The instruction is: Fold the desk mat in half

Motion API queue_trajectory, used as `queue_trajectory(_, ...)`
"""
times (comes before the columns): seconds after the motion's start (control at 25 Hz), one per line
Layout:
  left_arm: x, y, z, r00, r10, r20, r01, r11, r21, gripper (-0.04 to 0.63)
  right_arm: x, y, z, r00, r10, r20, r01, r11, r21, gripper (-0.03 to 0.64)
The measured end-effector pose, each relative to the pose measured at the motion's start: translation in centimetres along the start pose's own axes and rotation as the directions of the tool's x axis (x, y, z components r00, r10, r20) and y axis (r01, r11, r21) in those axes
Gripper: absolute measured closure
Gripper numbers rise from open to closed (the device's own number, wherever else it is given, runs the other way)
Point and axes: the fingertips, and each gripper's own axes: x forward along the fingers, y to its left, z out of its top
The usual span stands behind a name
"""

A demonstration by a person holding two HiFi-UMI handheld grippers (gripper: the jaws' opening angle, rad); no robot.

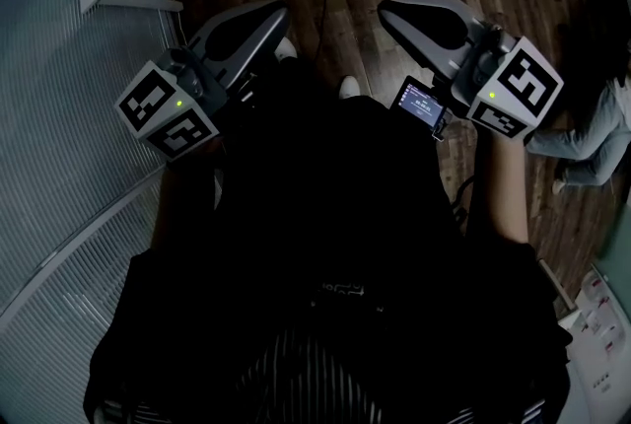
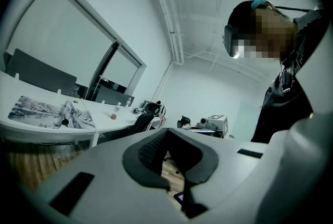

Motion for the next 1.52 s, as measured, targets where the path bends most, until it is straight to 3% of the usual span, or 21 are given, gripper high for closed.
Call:
queue_trajectory(0.32, 0.2, 1.8, 2.0, 0.999, -0.047, 0.021, 0.047, 0.999, -0.012, 0.586, 0.0, -1.5, 1.5, 0.997, -0.078, -0.013, 0.078, 0.997, 0.016, 0.612)
queue_trajectory(0.48, 0.2, 3.3, 1.7, 0.998, -0.064, -0.024, 0.064, 0.998, 0.009, 0.586, 1.4, -3.3, 2.4, 0.993, -0.110, -0.028, 0.111, 0.994, 0.010, 0.612)
queue_trajectory(0.6, -0.1, 6.0, 2.2, 0.994, -0.094, -0.051, 0.096, 0.995, 0.022, 0.587, 4.4, -5.0, 3.3, 0.993, -0.113, -0.030, 0.113, 0.994, 0.012, 0.613)
queue_trajectory(0.84, -0.9, 12.5, 6.5, 0.985, -0.173, 0.000, 0.173, 0.985, 0.010, 0.587, 12.3, -8.3, 6.4, 0.990, -0.127, -0.060, 0.127, 0.992, -0.006, 0.612)
queue_trajectory(1.08, -1.1, 17.8, 8.7, 0.983, -0.181, -0.007, 0.181, 0.983, -0.036, 0.586, 18.2, -9.4, 8.2, 0.987, -0.118, -0.113, 0.116, 0.993, -0.022, 0.612)
queue_trajectory(1.52, -4.0, 25.0, 10.5, 0.977, -0.214, -0.021, 0.213, 0.976, -0.053, 0.588, 25.3, -13.0, 9.4, 0.978, -0.142, -0.154, 0.144, 0.990, 0.004, 0.612)
